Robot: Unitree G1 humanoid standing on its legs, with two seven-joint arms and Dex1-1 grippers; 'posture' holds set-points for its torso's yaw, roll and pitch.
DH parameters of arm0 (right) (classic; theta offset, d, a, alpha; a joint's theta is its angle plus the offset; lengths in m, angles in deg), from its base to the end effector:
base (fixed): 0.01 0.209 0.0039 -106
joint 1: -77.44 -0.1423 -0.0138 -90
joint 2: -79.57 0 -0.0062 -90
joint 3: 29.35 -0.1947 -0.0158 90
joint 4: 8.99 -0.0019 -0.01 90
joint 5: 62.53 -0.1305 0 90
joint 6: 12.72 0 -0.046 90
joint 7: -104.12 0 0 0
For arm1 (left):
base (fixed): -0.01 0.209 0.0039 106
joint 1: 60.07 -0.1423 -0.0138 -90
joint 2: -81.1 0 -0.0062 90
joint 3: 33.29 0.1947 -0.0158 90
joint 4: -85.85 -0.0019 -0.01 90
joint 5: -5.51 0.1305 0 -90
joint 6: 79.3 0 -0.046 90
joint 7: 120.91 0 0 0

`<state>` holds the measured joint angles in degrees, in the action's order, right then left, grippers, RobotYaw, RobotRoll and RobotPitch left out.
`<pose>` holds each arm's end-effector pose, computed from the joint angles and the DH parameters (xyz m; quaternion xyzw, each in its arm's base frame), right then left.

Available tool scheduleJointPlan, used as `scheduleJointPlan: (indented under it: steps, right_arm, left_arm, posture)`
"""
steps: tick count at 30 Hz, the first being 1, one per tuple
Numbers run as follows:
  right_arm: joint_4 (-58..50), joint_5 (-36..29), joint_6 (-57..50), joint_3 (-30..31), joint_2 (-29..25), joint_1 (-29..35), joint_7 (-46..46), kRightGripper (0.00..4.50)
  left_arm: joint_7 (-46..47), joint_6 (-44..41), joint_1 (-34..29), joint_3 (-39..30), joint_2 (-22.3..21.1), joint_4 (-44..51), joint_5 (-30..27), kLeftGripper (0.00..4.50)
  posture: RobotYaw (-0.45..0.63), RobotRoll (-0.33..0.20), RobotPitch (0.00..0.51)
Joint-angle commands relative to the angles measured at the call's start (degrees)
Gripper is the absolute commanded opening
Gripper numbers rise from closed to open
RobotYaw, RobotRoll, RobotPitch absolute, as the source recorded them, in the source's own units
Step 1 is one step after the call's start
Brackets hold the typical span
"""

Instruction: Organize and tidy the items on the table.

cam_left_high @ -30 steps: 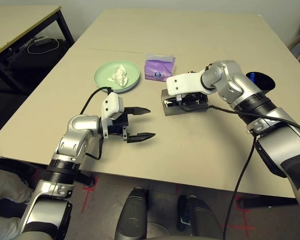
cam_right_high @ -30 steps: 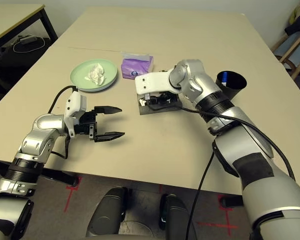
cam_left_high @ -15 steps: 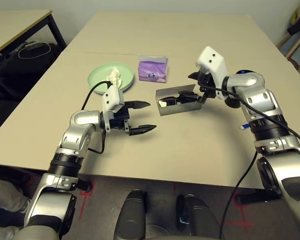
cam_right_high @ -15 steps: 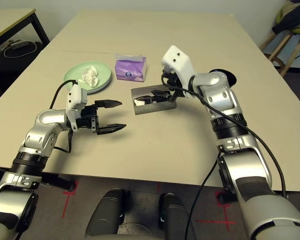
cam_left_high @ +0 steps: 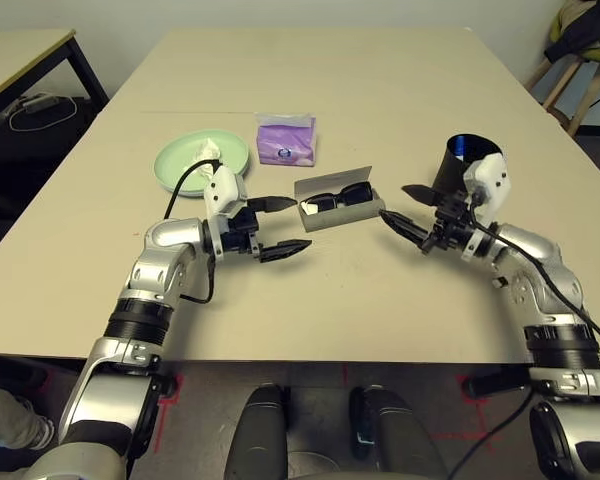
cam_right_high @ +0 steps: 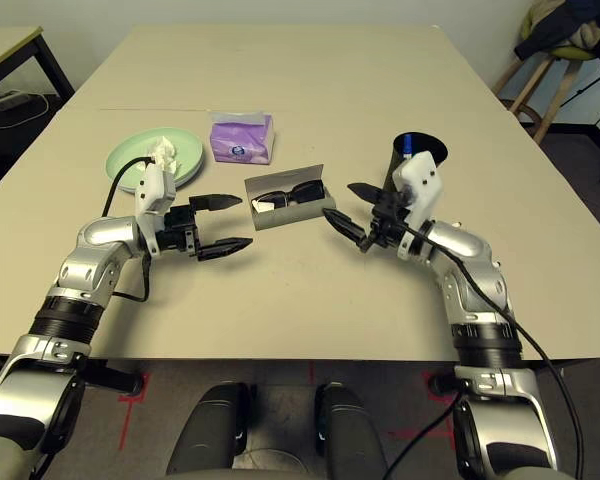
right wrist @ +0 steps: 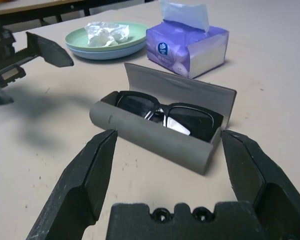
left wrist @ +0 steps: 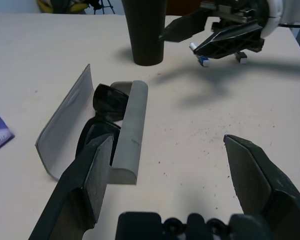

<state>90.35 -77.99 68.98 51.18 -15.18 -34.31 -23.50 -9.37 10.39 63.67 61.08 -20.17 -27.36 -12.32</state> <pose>0.2675 -0.2363 0.1069 -0.0425 -0.0453 0.3873 0.9198 0.3056 0.2215 0.1279 0.1210 -0.0204 -0.5685 0.8135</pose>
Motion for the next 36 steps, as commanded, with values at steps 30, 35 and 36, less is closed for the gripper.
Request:
scheduleJointPlan:
  steps: [30, 35, 36]
  right_arm:
    - [4.7, -6.7, 10.1, 0.1, -5.8, 5.6, 6.4, 4.50]
    - [3.8, -6.9, 10.0, 0.0, -5.7, 6.3, 5.9, 4.50]
    - [3.6, -7.0, 9.9, 0.0, -5.7, 6.4, 5.8, 4.50]
  left_arm:
    - [0.4, 8.4, 2.0, -2.1, 2.2, -9.7, 2.2, 3.19]
    - [-0.6, 7.6, 3.6, -2.7, 2.5, -11.0, 1.3, 1.28]
    - [-0.6, 7.5, 3.9, -2.8, 2.5, -11.2, 1.3, 0.88]
  posture:
    - [0.17, 0.000, 0.118]
    - [0.16, 0.000, 0.116]
    - [0.16, 0.000, 0.116]
